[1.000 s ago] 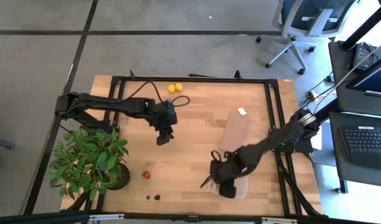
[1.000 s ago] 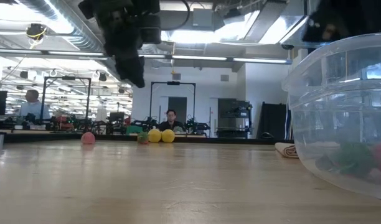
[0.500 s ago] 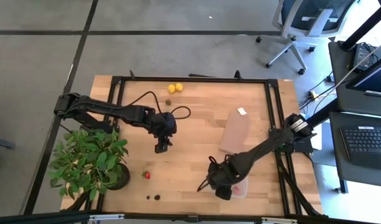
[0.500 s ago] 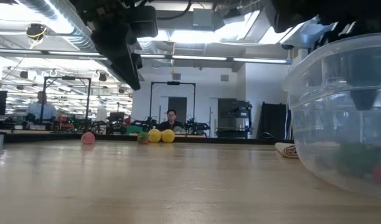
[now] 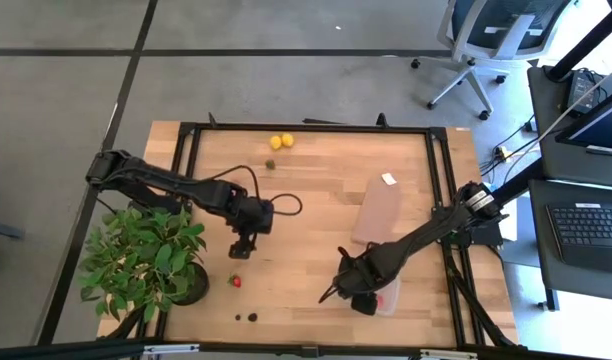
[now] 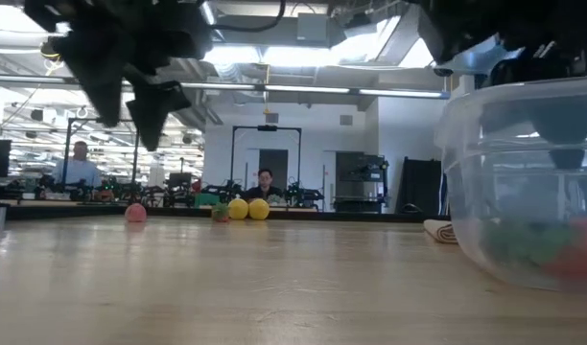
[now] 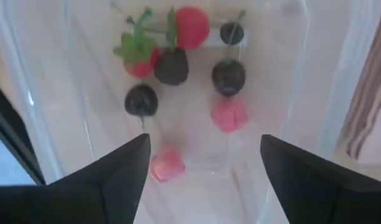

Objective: Pick and placing Produce into tupperware
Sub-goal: Put the strawberry into the transparent container

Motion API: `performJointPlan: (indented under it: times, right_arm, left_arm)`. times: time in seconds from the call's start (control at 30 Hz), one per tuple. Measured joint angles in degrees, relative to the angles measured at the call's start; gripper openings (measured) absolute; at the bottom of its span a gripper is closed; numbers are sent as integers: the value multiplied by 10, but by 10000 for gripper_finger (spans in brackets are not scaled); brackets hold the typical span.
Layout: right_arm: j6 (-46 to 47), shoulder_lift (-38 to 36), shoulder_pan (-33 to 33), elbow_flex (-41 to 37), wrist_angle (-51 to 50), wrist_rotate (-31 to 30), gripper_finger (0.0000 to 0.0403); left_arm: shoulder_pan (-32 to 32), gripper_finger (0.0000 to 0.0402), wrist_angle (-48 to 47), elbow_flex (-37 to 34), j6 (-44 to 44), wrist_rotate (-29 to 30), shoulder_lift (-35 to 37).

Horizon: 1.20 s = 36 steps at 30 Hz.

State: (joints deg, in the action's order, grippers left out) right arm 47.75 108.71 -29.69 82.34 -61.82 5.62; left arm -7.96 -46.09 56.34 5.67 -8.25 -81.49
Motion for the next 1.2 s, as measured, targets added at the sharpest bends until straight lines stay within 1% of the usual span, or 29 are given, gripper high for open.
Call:
performJointPlan:
  times: [0.17, 0.27, 0.33, 0.47, 0.53, 0.63, 0.7, 0.77, 0.87, 0.93, 1.1, 1.2]
  right_arm:
    - [-33, 0, 3, 37, -1, -2, 302]
    - [-45, 0, 7, 69, -8, -10, 302]
    - [-45, 0, 8, 98, -22, -37, 302]
    - [-46, -1, 11, 156, -36, -86, 301]
    - [-46, -1, 10, 179, -36, -114, 301]
    - [-51, -1, 10, 203, -36, -153, 301]
    - [-61, -1, 10, 212, -36, -177, 301]
    - [-62, -1, 10, 216, -35, -195, 301]
    - [-61, -1, 13, 216, -36, -209, 301]
    - [-61, -1, 16, 216, -35, -210, 301]
    - [-60, -1, 28, 216, -26, -210, 301]
    - [-59, -1, 33, 216, -24, -211, 301]
  left_arm:
    - [-28, 283, -5, 0, 8, -5, 0]
    - [-37, 279, -6, 0, 13, -27, 0]
    - [-46, 278, -6, 0, 13, -35, 0]
    - [-74, 278, -16, 0, 12, -33, 0]
    - [-93, 277, -24, 0, -1, -32, 0]
    - [-128, 277, -30, 0, -27, -15, 0]
    - [-154, 277, -26, 0, -46, 1, 0]
    - [-179, 277, -17, 0, -60, 30, 0]
    - [-211, 277, -3, 0, -73, 71, 0]
    - [-219, 277, 3, 0, -75, 70, -3]
    - [-212, 277, 15, 0, -45, 19, -40]
    - [-211, 277, 34, 0, -48, 14, -63]
